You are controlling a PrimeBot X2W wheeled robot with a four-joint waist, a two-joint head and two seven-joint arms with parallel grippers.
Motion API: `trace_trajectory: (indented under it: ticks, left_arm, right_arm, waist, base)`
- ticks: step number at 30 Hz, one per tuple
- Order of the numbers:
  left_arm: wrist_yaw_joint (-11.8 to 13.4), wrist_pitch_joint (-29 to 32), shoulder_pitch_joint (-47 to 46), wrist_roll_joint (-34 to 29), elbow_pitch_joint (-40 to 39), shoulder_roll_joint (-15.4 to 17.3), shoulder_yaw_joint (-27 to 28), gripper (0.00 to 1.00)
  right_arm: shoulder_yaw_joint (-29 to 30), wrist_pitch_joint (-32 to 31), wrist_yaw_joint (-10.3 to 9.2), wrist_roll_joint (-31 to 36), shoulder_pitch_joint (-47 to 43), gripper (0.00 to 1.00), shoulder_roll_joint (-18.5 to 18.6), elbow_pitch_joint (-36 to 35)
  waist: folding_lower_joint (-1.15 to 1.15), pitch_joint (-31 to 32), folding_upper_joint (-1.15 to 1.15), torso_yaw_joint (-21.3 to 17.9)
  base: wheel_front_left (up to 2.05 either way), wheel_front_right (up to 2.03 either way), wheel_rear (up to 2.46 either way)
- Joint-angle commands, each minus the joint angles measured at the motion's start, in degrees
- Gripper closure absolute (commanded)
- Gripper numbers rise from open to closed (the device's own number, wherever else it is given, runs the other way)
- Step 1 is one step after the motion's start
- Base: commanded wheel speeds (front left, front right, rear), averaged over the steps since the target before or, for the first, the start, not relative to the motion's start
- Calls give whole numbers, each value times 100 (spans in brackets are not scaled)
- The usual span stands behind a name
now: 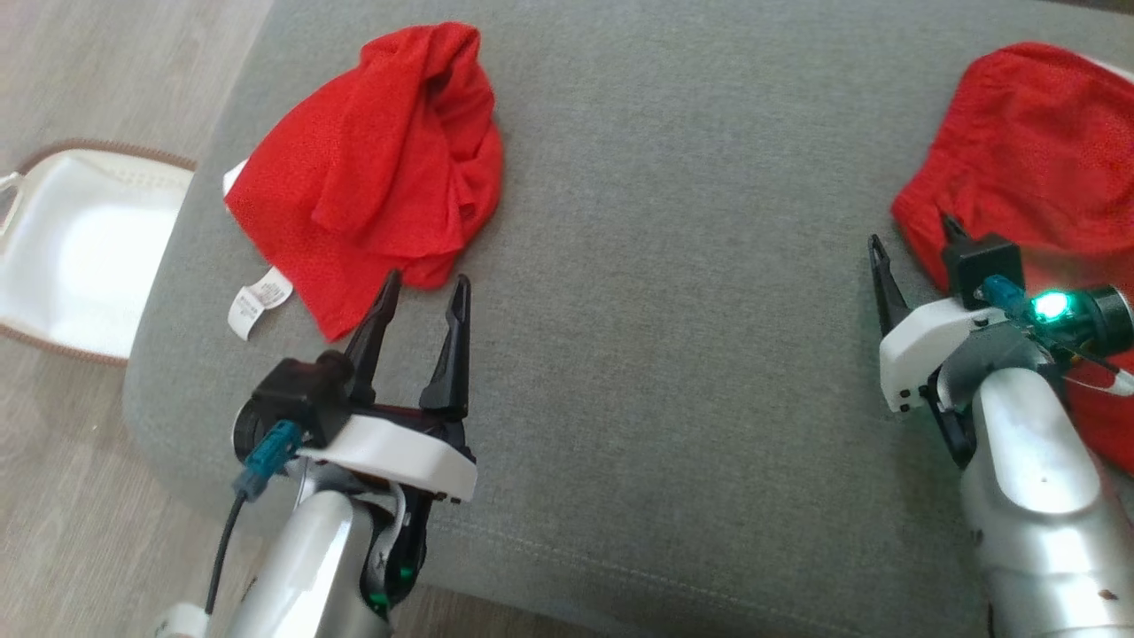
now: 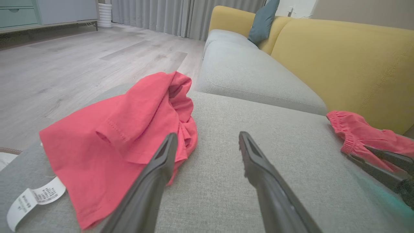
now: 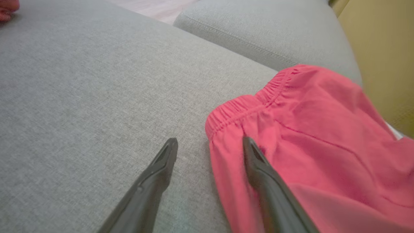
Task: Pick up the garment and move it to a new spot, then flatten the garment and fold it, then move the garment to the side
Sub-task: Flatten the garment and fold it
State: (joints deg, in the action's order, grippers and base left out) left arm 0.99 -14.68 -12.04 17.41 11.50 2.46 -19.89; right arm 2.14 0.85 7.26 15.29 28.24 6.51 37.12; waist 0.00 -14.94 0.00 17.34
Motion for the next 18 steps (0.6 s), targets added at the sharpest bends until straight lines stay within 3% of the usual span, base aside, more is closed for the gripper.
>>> trace_trajectory:
  ticks: [1, 2, 3, 4, 12, 15, 18]
  left_arm:
    - [18, -32, -203, 54, -161, 42, 153, 0]
    - [18, -32, -203, 54, -160, 42, 155, 0]
    - [20, -32, -205, 54, -159, 42, 157, 0]
    - [25, -32, -209, 56, -159, 42, 158, 0]
    - [32, -32, -236, 12, -148, 42, 169, 0]
    - [20, -32, -211, -30, -117, 42, 202, 0]
    - [20, -32, -141, -86, -80, 42, 235, 0]
  right_arm:
    - [-82, 93, 23, 59, 227, 0, 0, -17]
    - [-45, 105, 23, 66, 268, 11, -9, 93]
    - [-21, 131, 23, 85, 308, 74, -15, 188]
    - [-3, 165, 23, 108, 348, 100, -23, 271]
    - [-178, 668, 23, -69, 540, 100, -207, 703]
    - [-603, 941, 23, -435, 539, 100, -298, 818]
    - [-1514, 1119, 23, -1275, 393, 100, -353, 742]
  waist:
    - [0, -47, 0, 53]
    - [0, -53, 0, 58]
    - [0, -59, 0, 58]
    - [0, -64, 0, 53]
    - [0, -7, 0, -113]
    - [0, 96, 0, -213]
    - [0, 277, 0, -344]
  base:
    - [0, 0, 0]
    - [0, 0, 0]
    - [0, 0, 0]
    - [0, 0, 0]
    - [0, 0, 0]
    - [0, 0, 0]
    - [0, 0, 0]
